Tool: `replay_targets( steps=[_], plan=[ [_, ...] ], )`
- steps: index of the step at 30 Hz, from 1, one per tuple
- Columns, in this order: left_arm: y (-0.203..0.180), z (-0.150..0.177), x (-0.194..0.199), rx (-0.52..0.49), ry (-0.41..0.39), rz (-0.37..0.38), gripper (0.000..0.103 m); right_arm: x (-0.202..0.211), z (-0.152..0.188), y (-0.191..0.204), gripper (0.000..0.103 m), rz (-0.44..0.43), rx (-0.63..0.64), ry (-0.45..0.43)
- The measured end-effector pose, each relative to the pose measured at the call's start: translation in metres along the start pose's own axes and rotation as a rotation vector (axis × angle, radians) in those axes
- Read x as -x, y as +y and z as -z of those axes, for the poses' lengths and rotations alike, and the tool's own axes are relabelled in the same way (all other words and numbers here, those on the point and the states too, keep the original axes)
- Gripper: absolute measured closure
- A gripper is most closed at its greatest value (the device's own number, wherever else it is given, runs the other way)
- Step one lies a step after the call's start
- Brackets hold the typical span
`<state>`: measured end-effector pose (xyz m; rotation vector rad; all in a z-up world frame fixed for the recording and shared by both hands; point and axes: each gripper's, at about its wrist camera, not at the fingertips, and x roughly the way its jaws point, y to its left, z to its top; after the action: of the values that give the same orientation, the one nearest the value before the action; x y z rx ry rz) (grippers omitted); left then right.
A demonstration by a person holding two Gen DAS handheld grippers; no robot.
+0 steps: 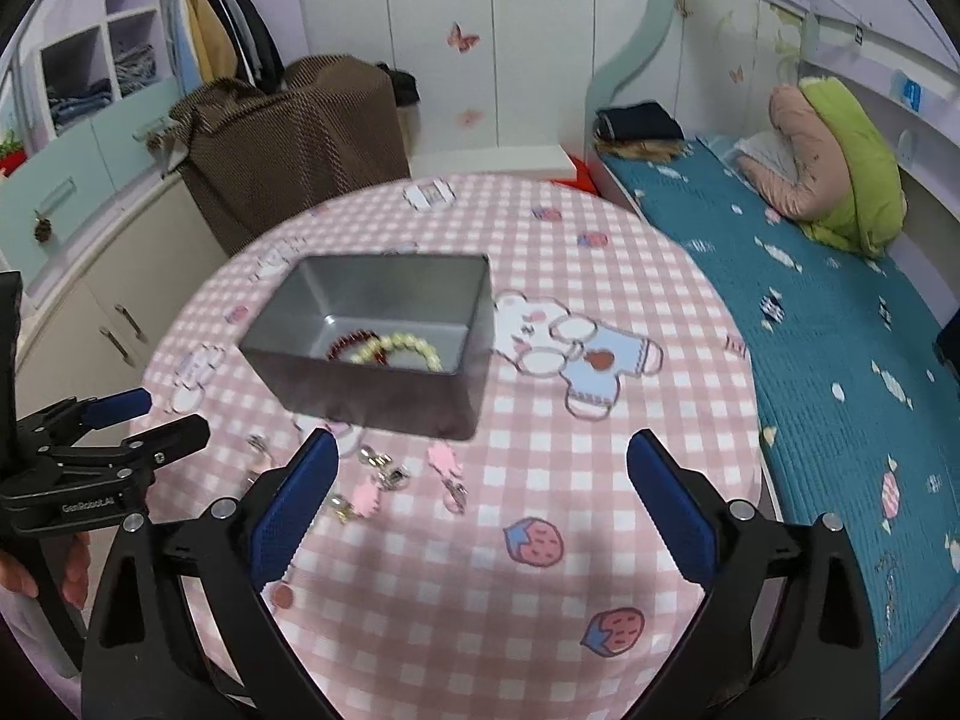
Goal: Organize jewelry
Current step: 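Move both tools back toward the remaining jewelry beside the tin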
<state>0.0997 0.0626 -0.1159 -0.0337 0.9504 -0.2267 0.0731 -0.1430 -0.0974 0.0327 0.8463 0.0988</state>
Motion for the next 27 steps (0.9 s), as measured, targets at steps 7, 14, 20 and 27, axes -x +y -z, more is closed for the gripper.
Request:
replay_targets(
  steps=[7, 14, 20, 27],
  plan=[
    [-0.008, 0.008, -0.023, -0.024, 0.042, 0.0, 0.014, -0.021, 0.011, -0.003, 0.009, 0.017, -0.003, 0.071],
    [-0.016, 0.008, -0.034, -0.063, 0.037, -0.001, 0.017, -0.034, 0.016, -0.004, 0.009, 0.02, -0.003, 0.109],
    [-0.019, 0.009, -0.044, -0.083, 0.055, 0.003, 0.045, -0.04, 0.013, -0.001, 0.009, 0.011, 0.005, 0.12],
    [-0.017, 0.004, -0.048, -0.089, 0.05, -0.005, 0.086, -0.049, 0.014, 0.0, 0.009, 0.0, 0.01, 0.141]
  ],
)
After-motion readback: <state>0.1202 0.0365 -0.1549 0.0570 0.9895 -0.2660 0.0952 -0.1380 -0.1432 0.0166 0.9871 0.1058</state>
